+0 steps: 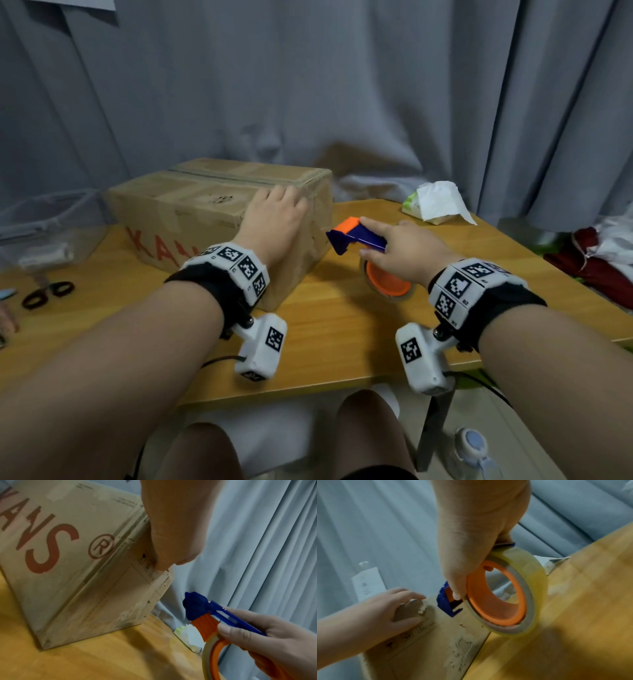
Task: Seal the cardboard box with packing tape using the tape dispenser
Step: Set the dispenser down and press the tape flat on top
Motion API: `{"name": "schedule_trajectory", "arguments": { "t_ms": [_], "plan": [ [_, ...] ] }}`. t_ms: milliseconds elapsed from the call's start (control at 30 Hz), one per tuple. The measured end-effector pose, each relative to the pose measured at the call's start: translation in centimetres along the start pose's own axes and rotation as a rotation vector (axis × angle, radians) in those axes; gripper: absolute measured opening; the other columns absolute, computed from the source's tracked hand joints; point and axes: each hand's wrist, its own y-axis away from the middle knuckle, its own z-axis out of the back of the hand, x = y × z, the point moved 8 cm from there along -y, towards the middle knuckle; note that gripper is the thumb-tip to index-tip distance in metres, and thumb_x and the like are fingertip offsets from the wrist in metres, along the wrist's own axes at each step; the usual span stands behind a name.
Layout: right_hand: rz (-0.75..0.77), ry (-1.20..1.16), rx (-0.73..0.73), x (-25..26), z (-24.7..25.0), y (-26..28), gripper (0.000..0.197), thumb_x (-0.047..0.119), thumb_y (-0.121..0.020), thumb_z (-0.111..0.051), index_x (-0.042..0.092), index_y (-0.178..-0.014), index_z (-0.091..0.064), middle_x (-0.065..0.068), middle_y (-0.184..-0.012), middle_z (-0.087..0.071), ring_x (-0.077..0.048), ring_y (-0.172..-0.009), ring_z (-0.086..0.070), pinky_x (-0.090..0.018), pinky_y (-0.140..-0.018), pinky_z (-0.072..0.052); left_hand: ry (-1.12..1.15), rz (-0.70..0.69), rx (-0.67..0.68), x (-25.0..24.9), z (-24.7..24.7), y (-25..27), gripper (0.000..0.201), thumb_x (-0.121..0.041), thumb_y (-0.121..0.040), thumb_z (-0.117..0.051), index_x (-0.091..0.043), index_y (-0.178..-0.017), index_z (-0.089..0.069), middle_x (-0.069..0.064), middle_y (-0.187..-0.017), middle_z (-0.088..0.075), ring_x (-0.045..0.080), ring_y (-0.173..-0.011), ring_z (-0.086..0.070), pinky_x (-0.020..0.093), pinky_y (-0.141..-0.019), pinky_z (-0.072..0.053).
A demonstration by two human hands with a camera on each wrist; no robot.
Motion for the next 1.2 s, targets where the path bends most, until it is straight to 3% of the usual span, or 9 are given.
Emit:
{"name": "schedule_trajectory", "arguments": {
  "t_ms": [167, 300, 400, 600, 767, 867, 933, 1100, 1200],
  "plan": [
    [0.067, 0.088, 0.062, 1.8, 0.9, -1.8, 0.060, 0.053, -0.090, -0.047, 0.035, -0.145, -0.030, 0.000, -0.112, -0.061, -0.016, -0.086, -0.052, -0.029, -0.072, -0.045, -0.052, -0.088, -0.020, -1.0, 0.4, -2.2, 0.044, -0.017, -0.082, -0.023, -0.021, -0.099, -0.063, 0.003, -0.101, -0.060, 0.024, -0.089, -0.056, 0.033, -0.071, -0.042],
    [0.111, 0.135, 0.139, 2.8, 1.6, -2.8, 0.047, 0.051, -0.089, -0.052, 0.032, -0.131, -0.049, 0.002, -0.103, -0.065, -0.018, -0.089, -0.059, -0.035, -0.082, -0.051, -0.122, -0.157, -0.005, -1.4, -0.6, -2.4, 0.026, -0.017, -0.091, -0.040, -0.018, -0.111, -0.057, 0.007, -0.119, -0.054, 0.027, -0.105, -0.050, 0.036, -0.083, -0.039],
    [0.129, 0.174, 0.184, 3.5, 1.3, -3.7, 0.041, 0.049, -0.088, -0.052, 0.028, -0.123, -0.056, 0.001, -0.098, -0.066, -0.020, -0.088, -0.061, -0.034, -0.080, -0.051, -0.124, -0.127, 0.001, -1.3, -0.2, -2.4, 0.027, -0.014, -0.092, -0.038, -0.017, -0.114, -0.054, 0.007, -0.120, -0.053, 0.027, -0.107, -0.050, 0.036, -0.084, -0.039],
    [0.138, 0.215, 0.256, 4.1, 0.8, -4.6, 0.040, 0.050, -0.088, -0.052, 0.026, -0.120, -0.057, 0.001, -0.094, -0.064, -0.020, -0.086, -0.060, -0.031, -0.071, -0.046, -0.105, -0.107, 0.003, -1.3, -0.2, -2.4, 0.033, -0.013, -0.091, -0.031, -0.015, -0.116, -0.053, 0.008, -0.122, -0.052, 0.027, -0.110, -0.049, 0.037, -0.086, -0.038],
    [0.136, 0.150, 0.249, 3.8, 1.0, -3.6, 0.040, 0.050, -0.090, -0.051, 0.028, -0.122, -0.056, 0.002, -0.092, -0.064, -0.017, -0.083, -0.059, -0.031, -0.073, -0.046, -0.045, -0.121, 0.006, -0.6, -0.5, -2.3, 0.029, -0.012, -0.091, -0.040, -0.016, -0.114, -0.057, 0.007, -0.116, -0.055, 0.028, -0.105, -0.051, 0.038, -0.084, -0.039],
    [0.138, 0.103, 0.237, 3.9, 1.3, -2.5, 0.044, 0.049, -0.090, -0.050, 0.026, -0.127, -0.053, 0.000, -0.097, -0.066, -0.018, -0.086, -0.060, -0.032, -0.078, -0.048, -0.007, -0.182, -0.075, 0.2, -0.2, -1.7, 0.027, -0.010, -0.082, -0.047, -0.014, -0.103, -0.063, 0.008, -0.102, -0.062, 0.030, -0.093, -0.058, 0.038, -0.075, -0.043],
    [0.131, 0.104, 0.238, 4.1, 1.1, -2.2, 0.043, 0.049, -0.091, -0.050, 0.025, -0.126, -0.053, 0.000, -0.098, -0.065, -0.019, -0.086, -0.060, -0.031, -0.076, -0.047, 0.001, -0.199, -0.107, 0.4, -0.3, -1.4, 0.022, -0.009, -0.077, -0.057, -0.012, -0.097, -0.066, 0.009, -0.093, -0.064, 0.031, -0.085, -0.060, 0.038, -0.070, -0.045],
    [0.051, 0.163, 0.274, 5.5, -0.1, -3.8, 0.032, 0.048, -0.087, -0.053, 0.022, -0.104, -0.060, -0.001, -0.083, -0.063, -0.020, -0.077, -0.061, -0.031, -0.067, -0.047, 0.037, -0.204, -0.087, 0.0, -0.4, -1.5, 0.036, -0.014, -0.076, -0.034, -0.015, -0.085, -0.068, 0.006, -0.085, -0.063, 0.029, -0.078, -0.060, 0.035, -0.065, -0.046],
    [0.018, 0.173, 0.298, 5.9, -0.4, -4.6, 0.031, 0.047, -0.086, -0.054, 0.020, -0.101, -0.061, -0.002, -0.085, -0.063, -0.021, -0.078, -0.062, -0.032, -0.069, -0.049, 0.032, -0.236, -0.097, 0.0, -0.8, -1.4, 0.027, -0.012, -0.075, -0.043, -0.014, -0.084, -0.069, 0.006, -0.085, -0.063, 0.028, -0.079, -0.060, 0.035, -0.066, -0.046]
  ]
}}
